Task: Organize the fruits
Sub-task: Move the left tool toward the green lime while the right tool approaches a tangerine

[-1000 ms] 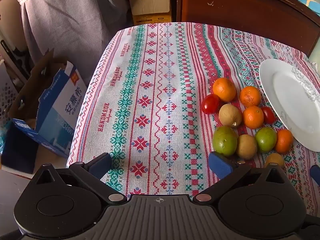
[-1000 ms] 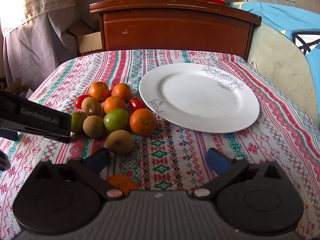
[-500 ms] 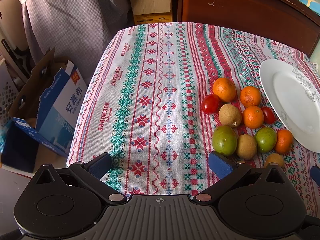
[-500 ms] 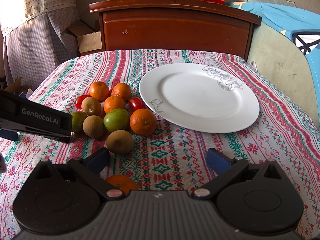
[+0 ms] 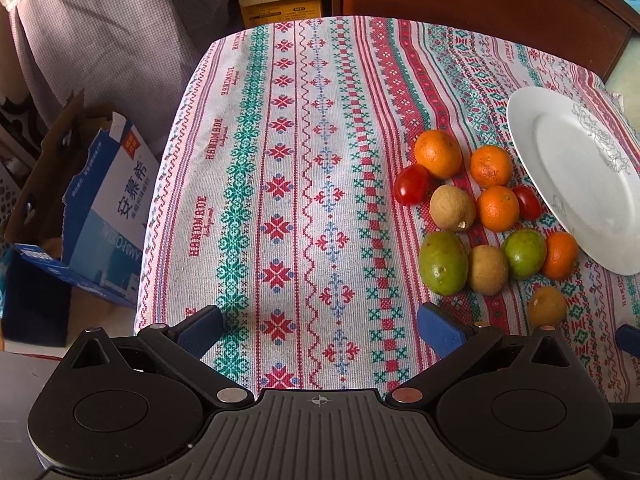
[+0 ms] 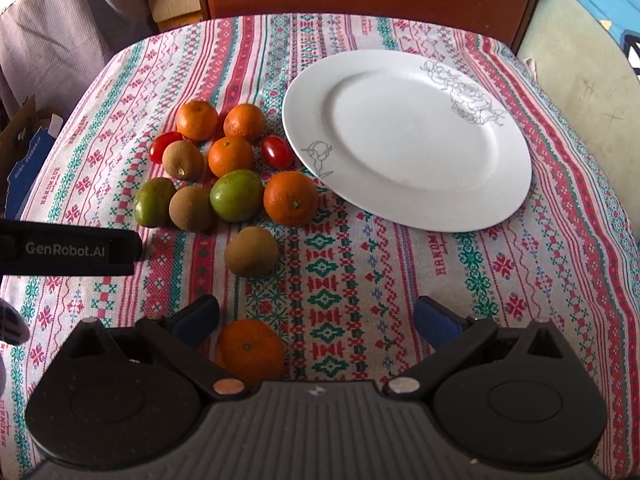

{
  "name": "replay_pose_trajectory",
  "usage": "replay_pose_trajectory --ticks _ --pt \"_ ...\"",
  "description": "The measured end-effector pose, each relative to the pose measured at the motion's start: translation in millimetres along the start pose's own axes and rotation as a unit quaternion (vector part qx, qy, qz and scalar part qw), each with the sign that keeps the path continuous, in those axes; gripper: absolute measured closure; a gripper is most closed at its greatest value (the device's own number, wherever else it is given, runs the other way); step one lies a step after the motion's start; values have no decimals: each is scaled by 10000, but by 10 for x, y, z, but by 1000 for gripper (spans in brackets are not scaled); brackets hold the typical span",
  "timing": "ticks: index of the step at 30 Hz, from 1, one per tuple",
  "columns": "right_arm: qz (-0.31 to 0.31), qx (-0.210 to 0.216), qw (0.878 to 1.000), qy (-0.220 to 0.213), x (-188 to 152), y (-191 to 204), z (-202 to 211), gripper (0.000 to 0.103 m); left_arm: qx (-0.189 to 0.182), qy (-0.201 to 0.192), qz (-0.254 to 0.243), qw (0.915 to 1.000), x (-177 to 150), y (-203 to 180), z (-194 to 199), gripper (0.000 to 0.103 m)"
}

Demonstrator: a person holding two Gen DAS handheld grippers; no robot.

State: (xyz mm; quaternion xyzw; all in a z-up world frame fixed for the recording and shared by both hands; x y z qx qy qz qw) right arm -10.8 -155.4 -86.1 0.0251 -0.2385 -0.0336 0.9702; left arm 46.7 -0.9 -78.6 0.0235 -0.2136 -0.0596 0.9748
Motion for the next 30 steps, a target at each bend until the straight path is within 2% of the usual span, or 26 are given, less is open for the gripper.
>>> replay_pose_trajectory --ticks 4,9,17,30 --pt "135 80 9997 170 30 -6 -18 1 18 44 -8 10000 -52 -10 24 0" --pt "17 16 9997 244 57 -9 -38 1 43 -34 18 10000 -94 -13 70 0" --pt "-36 -48 9999 118 60 -14 -40 1 136 30 148 9998 -114 -13 86 0" --pt "144 28 9996 225 91 -9 -76 1 165 138 339 9992 -138 14 100 0"
Point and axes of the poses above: each gripper's, at about its wrist camera, not at the fingertips, and z roughly against the way its jaws point, y to its left, x to its top, the point moved 9 cm from there along -z, roughly the way its jaws point, and after that the axes turned 3 degrees about x, right-handed, at the moved point
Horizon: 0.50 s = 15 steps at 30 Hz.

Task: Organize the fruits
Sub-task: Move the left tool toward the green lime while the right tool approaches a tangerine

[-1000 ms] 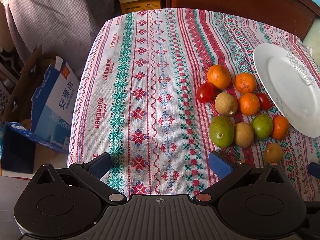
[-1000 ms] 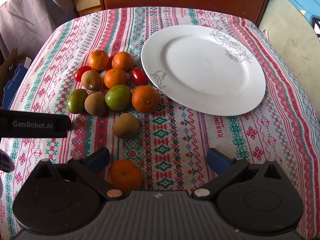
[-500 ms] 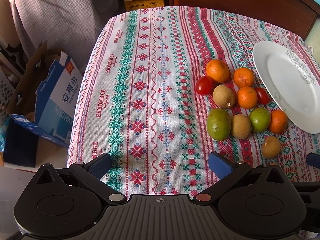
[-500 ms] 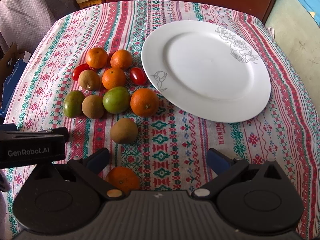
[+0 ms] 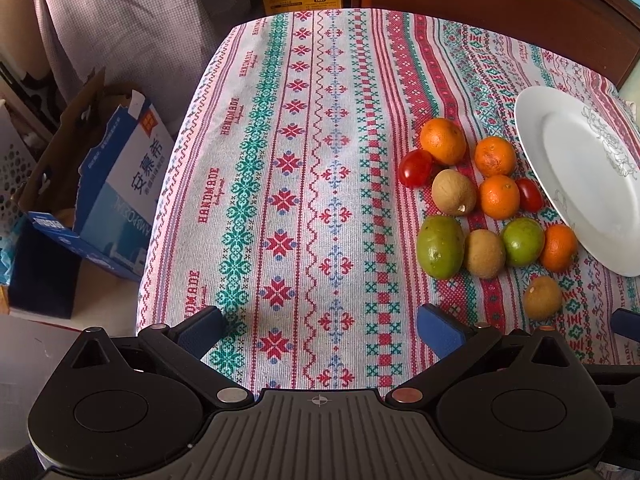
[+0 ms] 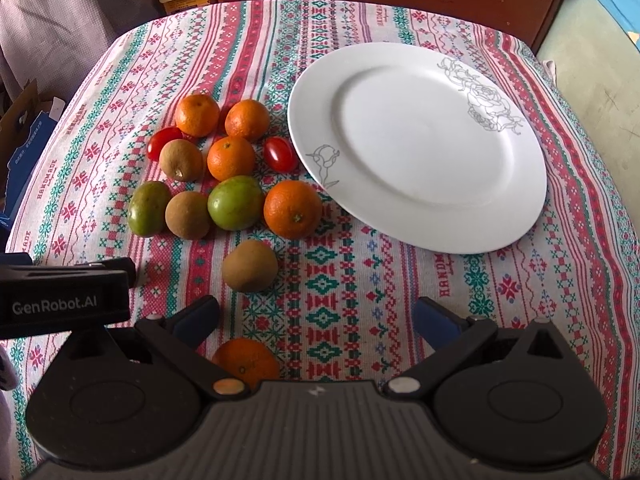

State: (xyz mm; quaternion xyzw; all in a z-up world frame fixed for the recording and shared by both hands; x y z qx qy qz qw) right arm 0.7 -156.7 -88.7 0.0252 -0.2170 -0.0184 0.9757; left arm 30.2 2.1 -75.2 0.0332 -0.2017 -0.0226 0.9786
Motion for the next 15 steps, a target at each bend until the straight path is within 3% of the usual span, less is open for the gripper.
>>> replay_pose_trajectory --ticks 15 --pt "94 31 9997 -233 82 -45 133 1 25 -165 92 9998 61 88 140 0"
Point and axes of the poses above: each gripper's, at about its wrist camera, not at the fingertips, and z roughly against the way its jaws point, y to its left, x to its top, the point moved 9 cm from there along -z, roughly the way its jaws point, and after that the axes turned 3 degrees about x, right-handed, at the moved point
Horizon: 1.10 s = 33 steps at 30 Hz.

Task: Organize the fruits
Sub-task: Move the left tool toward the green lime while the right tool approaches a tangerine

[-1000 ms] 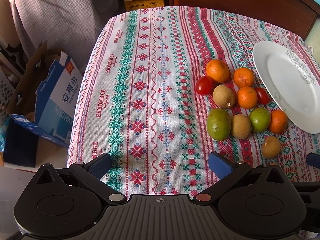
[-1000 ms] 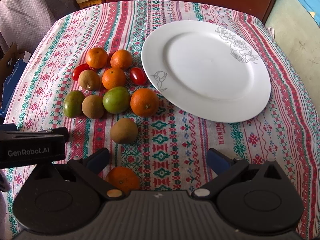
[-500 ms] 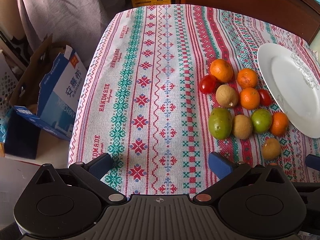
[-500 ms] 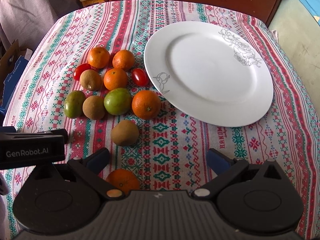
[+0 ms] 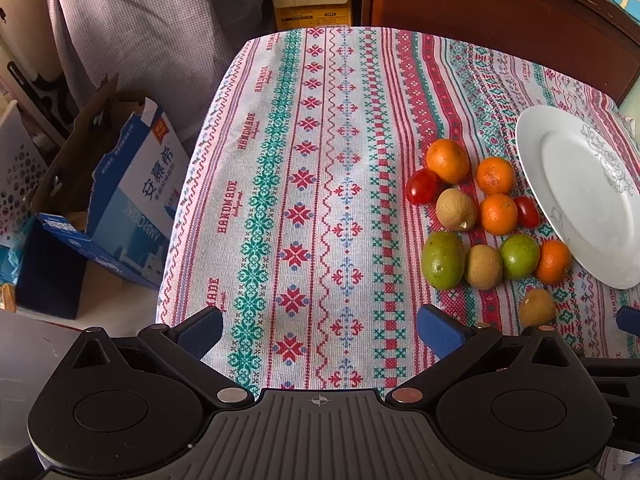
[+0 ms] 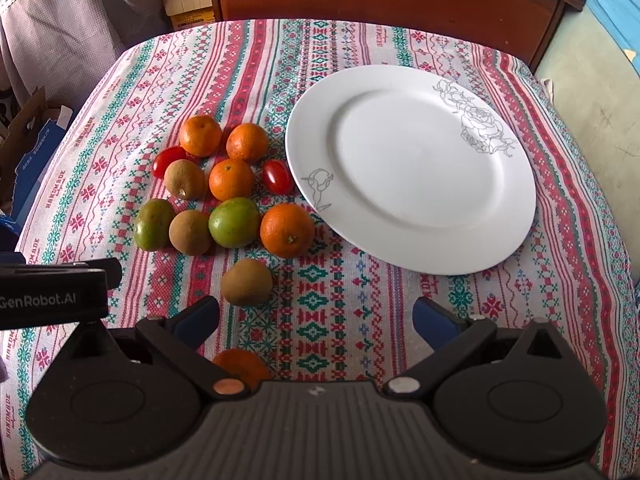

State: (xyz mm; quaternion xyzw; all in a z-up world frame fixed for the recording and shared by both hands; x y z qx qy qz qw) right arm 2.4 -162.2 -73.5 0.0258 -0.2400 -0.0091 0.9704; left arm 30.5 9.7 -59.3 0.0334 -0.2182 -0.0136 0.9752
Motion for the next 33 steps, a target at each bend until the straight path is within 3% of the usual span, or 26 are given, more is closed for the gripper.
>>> replay_pose_trajectory --ticks 33 --pt "-174 96 9997 -165 62 -67 91 4 154 -182 -238 9994 -1 -50 114 2"
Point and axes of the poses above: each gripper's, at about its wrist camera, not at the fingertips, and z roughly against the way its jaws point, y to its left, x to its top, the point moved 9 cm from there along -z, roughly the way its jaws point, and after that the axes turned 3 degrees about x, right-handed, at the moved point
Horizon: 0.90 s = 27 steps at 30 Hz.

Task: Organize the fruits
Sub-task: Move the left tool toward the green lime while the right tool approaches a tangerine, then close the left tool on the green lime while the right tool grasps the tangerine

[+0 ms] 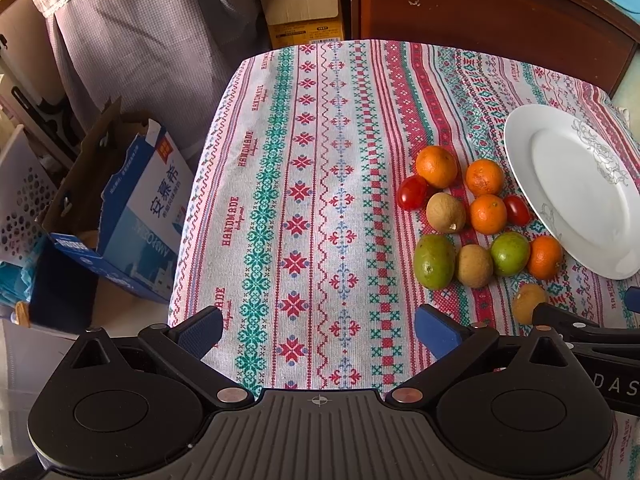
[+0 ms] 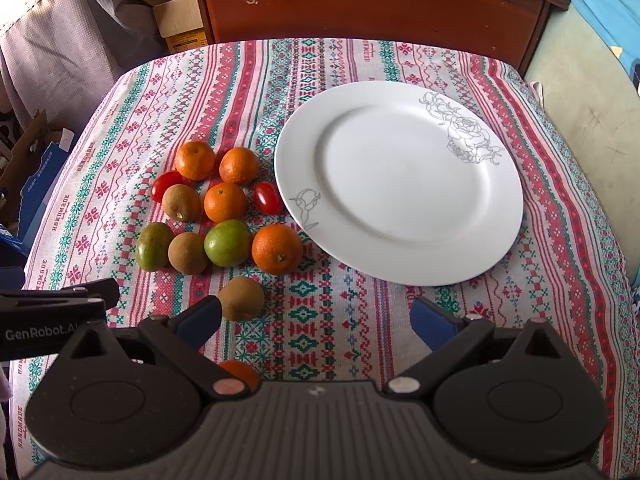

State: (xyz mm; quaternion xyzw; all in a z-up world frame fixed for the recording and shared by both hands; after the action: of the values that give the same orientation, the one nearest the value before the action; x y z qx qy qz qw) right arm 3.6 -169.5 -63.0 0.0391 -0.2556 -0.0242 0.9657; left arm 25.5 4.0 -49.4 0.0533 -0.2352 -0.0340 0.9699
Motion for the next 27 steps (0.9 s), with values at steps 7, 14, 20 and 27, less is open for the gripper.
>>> replay_pose_trajectory --ticks 7,14,20,27 --pt "8 67 10000 -38 4 3 22 6 4 -22 -17 10000 6 -17 23 2" --pt "-36 174 9998 -82 9 -9 51 7 2 -16 -17 10000 5 -27 30 2" --pt "-15 495 9983 -319 20 -22 148 10 -156 -117 -75 9998 22 -92 86 2" --pt "128 920 9937 -624 -43 -33 282 19 -382 -271 -174 9988 7 -125 116 2"
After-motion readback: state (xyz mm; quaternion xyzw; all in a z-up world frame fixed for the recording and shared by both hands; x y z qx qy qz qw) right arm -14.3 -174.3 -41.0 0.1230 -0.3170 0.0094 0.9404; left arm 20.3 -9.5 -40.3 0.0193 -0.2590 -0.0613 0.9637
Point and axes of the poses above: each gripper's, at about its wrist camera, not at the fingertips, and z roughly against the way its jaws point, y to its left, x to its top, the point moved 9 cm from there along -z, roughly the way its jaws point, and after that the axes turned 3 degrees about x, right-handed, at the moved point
